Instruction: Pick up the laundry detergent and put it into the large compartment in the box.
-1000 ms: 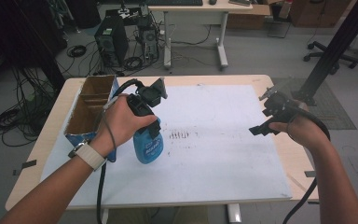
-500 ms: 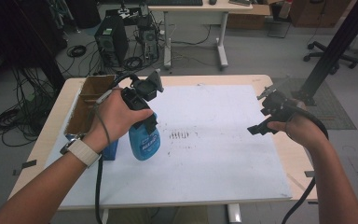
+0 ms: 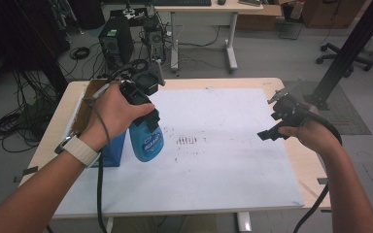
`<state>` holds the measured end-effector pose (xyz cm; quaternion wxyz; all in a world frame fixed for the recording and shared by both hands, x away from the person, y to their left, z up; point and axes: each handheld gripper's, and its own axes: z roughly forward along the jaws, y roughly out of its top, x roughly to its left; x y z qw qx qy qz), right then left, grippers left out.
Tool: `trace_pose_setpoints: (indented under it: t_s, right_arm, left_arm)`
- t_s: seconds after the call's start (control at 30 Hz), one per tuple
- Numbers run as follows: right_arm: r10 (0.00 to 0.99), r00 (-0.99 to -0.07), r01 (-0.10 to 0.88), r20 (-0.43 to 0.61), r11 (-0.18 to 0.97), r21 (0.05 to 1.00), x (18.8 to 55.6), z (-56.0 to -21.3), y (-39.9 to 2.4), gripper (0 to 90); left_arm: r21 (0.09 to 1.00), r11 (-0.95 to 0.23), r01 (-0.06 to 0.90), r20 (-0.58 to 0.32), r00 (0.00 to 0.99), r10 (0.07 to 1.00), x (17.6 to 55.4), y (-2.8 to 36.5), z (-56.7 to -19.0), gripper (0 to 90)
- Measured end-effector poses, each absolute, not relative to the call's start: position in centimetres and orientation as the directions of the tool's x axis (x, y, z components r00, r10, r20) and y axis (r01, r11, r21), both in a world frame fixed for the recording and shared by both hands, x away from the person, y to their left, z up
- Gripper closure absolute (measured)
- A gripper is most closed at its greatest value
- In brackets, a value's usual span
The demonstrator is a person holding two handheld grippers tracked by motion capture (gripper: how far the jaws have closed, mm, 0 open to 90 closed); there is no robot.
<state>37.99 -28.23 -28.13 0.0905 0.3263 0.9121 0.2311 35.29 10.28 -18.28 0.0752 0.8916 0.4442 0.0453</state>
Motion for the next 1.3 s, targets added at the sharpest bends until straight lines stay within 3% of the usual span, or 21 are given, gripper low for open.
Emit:
trace_pose_setpoints:
  t_s: [1.3]
  right_arm:
    - [0.631, -0.776, 0.545, -0.015, 0.682, 0.488, 38.5, -27.8, -28.1, 7.5]
  left_arm:
    - [0.233, -0.403, 0.885, 0.039, 0.406, 0.913, 37.2, 15.0, -10.9, 37.2]
